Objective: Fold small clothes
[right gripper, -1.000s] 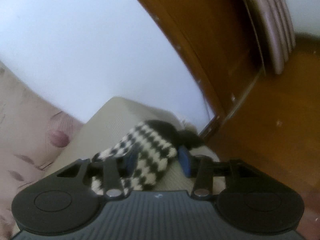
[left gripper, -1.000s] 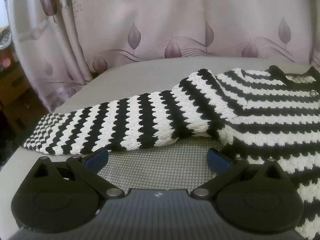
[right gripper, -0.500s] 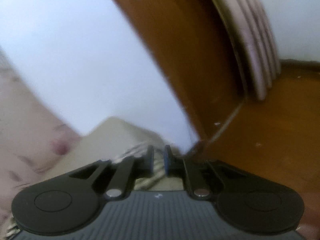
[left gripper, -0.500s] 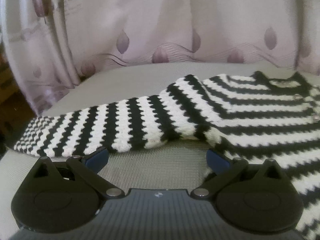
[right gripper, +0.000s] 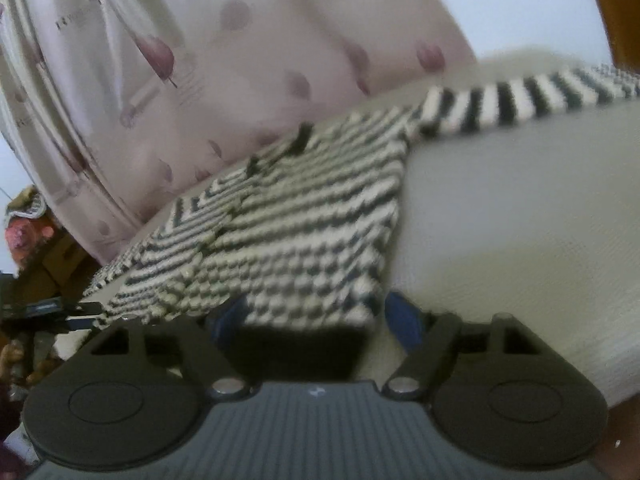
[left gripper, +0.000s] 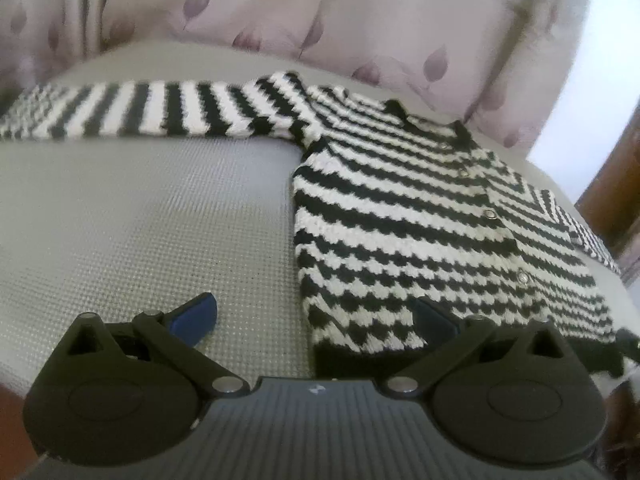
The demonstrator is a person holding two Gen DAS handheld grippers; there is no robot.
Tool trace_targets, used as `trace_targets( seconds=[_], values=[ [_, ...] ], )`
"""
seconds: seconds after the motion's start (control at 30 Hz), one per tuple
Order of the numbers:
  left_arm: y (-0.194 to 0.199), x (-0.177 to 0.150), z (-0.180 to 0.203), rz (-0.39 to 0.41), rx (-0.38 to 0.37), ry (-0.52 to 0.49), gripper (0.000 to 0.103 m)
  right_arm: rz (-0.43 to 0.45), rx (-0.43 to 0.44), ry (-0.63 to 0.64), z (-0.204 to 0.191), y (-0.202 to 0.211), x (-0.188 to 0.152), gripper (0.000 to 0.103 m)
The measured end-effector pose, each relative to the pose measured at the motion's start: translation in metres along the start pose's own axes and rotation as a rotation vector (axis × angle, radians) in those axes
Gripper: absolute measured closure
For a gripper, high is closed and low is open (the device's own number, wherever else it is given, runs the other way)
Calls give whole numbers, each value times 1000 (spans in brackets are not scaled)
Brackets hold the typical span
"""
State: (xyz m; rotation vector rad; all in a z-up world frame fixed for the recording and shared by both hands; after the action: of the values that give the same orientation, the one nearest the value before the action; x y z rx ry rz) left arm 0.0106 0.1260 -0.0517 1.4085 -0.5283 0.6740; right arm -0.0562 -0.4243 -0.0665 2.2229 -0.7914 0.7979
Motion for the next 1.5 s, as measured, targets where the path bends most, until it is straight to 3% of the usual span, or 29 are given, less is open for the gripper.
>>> trace_targets(
  seconds=[0.03,0.1,0.13,0.17,0.2,0.23,0.43,0.57,0.77,0.87,0.9,0.97,1.03,1.07,1.1,1.17,1.2,1.3,1.5],
  values=[
    [1,-3,2,9,-9,-9,3,3,6,4,-1,-3,0,27],
    [2,-7,7,20,-26,-10,7,4,32,-12,-5,-10,-1,50],
    [3,-10,10,32,-35,-11,21,4,20,-30,-4,-12,-2,75],
    [5,-12,13,46,-34,-22,36,13,-2,-50,0,-13,-2,89],
    [4,-13,17,48,-30,-32,81,21,-6,-76,7,-15,0,91],
    [2,-13,16,35,-26,-31,93,35,7,-116,13,-12,0,92],
    [13,-8,-5,15,-109,71,94,85,40,-192,18,4,-3,94],
    [31,-8,-12,30,-110,74,94,128,63,-251,13,27,1,95],
    [37,-16,-13,11,-111,51,95,119,66,-302,0,47,-14,95],
    [33,-24,-7,40,-64,-22,94,105,50,-356,13,46,-22,93],
    [32,-24,-6,51,-55,-33,89,99,90,-395,20,44,-24,92],
    [37,-22,-7,101,0,-50,60,107,70,-412,22,43,-24,87],
    [50,-16,-8,178,23,-35,10,164,56,-365,22,53,-16,86],
    [56,-11,-7,222,26,-23,2,205,59,-362,24,60,-11,77],
    [62,-5,-5,267,29,-18,1,246,51,-363,28,68,-5,70],
    [67,8,5,324,32,-46,0,318,5,-372,43,85,10,35],
    [64,14,12,330,35,-62,0,343,-9,-379,49,92,14,31],
    [44,30,26,306,32,-52,0,415,-24,-412,71,110,29,30],
    [-10,57,52,250,-33,109,0,453,-148,-368,125,120,66,30]
  ],
)
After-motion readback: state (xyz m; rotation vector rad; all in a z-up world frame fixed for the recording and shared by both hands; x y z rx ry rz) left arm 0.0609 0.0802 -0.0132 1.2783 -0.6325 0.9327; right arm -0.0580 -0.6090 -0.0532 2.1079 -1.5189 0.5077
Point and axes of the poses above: each gripper's, at about its wrist camera, not at the fingertips, and y roughly against the way its jaws point, z to its right, x to its top, the point moved 1 cm from there along -y, roughly the way its jaws point, and after that the axes turned 12 degrees about x, right-handed, at the moved point
